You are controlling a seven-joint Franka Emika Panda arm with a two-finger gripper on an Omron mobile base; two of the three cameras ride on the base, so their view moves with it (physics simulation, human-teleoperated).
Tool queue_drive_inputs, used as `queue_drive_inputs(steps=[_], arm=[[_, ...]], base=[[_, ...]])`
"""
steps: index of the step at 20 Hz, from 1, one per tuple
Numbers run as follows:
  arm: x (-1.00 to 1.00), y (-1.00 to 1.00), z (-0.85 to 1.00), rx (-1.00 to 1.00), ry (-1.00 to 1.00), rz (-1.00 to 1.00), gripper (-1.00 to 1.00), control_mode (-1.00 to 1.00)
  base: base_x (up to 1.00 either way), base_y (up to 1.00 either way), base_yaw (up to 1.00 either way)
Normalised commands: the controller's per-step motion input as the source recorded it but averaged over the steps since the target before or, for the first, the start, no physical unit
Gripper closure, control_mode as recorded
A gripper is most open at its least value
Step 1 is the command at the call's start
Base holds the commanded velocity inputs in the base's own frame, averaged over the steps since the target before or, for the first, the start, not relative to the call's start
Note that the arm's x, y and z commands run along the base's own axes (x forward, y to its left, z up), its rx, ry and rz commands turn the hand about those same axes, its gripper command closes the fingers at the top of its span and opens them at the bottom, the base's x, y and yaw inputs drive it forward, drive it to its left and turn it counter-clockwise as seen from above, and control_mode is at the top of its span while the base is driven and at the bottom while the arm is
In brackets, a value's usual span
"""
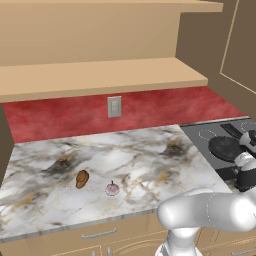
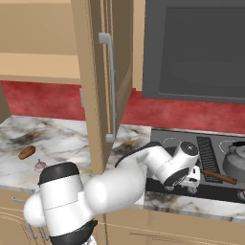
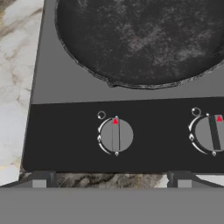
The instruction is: Pick the pan from the cabinet and place it on the stove. Then turn on the stove burner for the pan.
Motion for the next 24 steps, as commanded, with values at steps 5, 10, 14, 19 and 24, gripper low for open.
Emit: queue_drive_inputs(steps=[5,10,14,19,24], arm=[[0.09,0.03,-0.11,0.00,0.00,0.00,-1.00,-1.00],[0.08,0.00,-0.10,0.00,0.00,0.00,-1.00,-1.00],[0.06,0.00,-0.07,0.00,0.00,0.00,-1.00,-1.00],[0.06,0.00,-0.08,0.00,0.00,0.00,-1.00,-1.00],[0.07,0.00,-0.09,0.00,0.00,0.00,-1.00,-1.00]], base=[[0.00,0.00,0.00],[0.00,0.00,0.00],[0.00,0.00,0.00],[0.00,0.00,0.00],[0.00,0.00,0.00]])
